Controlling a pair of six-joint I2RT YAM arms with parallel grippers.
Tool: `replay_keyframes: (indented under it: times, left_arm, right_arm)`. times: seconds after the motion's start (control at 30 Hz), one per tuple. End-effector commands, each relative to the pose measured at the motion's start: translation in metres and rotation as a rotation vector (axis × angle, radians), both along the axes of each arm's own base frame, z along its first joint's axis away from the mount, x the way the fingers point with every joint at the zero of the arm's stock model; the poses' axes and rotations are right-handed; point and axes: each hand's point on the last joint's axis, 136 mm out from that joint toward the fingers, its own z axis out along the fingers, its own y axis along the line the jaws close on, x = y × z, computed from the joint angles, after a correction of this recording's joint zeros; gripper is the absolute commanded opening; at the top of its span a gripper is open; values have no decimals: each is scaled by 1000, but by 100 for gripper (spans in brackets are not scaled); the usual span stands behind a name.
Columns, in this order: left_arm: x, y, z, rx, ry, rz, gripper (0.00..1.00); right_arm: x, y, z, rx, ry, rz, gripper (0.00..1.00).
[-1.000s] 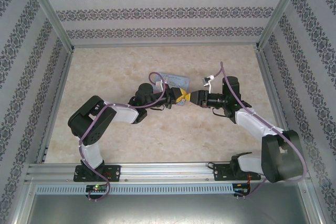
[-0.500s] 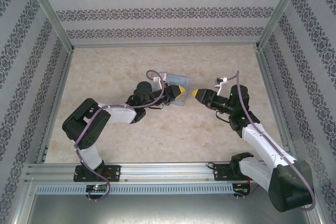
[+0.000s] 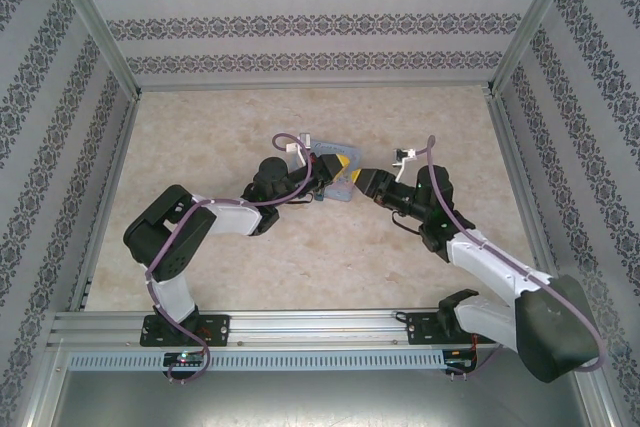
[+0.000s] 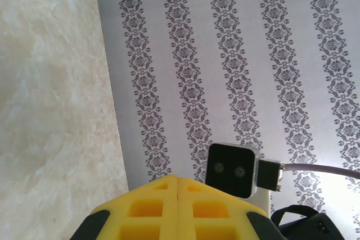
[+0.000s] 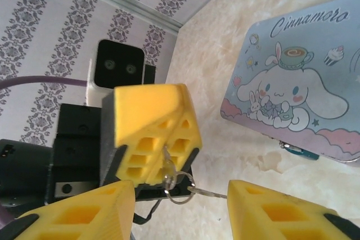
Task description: Unlock the padlock with the key
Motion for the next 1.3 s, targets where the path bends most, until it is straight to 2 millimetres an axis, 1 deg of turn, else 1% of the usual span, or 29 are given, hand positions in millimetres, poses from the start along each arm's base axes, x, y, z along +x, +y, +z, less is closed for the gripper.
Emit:
replay_keyframes:
  times: [0.0, 0.27, 0.4, 0.5, 0.53, 0.6, 0.73, 0.77, 0.8, 0.83, 0.87, 0.9, 0.93, 1.0, 1.03, 1.13, 1.27]
  left_arm:
    - [1, 2, 16, -54, -47, 14, 0]
    - [0, 3, 16, -47, -47, 15, 0]
    - [-1, 3, 14, -44, -43, 14, 0]
    - [-2, 3, 15, -44, -43, 15, 0]
    - [-2, 3, 14, -42, -42, 16, 0]
    - [-1, 4, 15, -42, -42, 18, 0]
    - [0, 3, 15, -35, -21, 15, 0]
    - [0, 3, 14, -29, -8, 13, 4]
    - [1, 4, 15, -26, -1, 10, 12]
    - [0, 4, 16, -18, 10, 3, 25]
    - [0, 7, 16, -5, 26, 1, 46]
    - [-1, 9, 16, 6, 40, 3, 56]
    - [-1, 13, 16, 23, 57, 2, 62]
    - [-4, 18, 11, 81, 114, -8, 69]
    - [-6, 21, 9, 121, 148, -17, 70]
    - [-16, 26, 10, 209, 218, -47, 70]
    - [-27, 26, 11, 282, 330, -104, 70]
  right_arm:
    - [8, 8, 23, 33, -80, 6, 47]
    - [10, 21, 23, 38, -83, 38, 42]
    - [12, 25, 23, 39, -82, 47, 36]
    - [12, 27, 23, 40, -81, 56, 24]
    - [11, 28, 22, 39, -79, 62, 18]
    - [10, 29, 21, 37, -74, 70, 1]
    - [7, 25, 14, 7, -72, 72, 0]
    - [6, 22, 13, 0, -75, 69, 0]
    - [6, 18, 11, -10, -72, 65, 0]
    - [6, 13, 10, -26, -73, 60, 0]
    - [5, 8, 8, -44, -74, 54, 0]
    - [5, 4, 7, -65, -76, 51, 0]
    - [4, -1, 5, -94, -78, 49, 0]
    - [2, -7, 4, -168, -94, 49, 0]
    - [0, -8, 5, -204, -108, 55, 0]
    - [-2, -11, 5, -297, -144, 64, 0]
    - [-4, -8, 4, -416, -202, 63, 0]
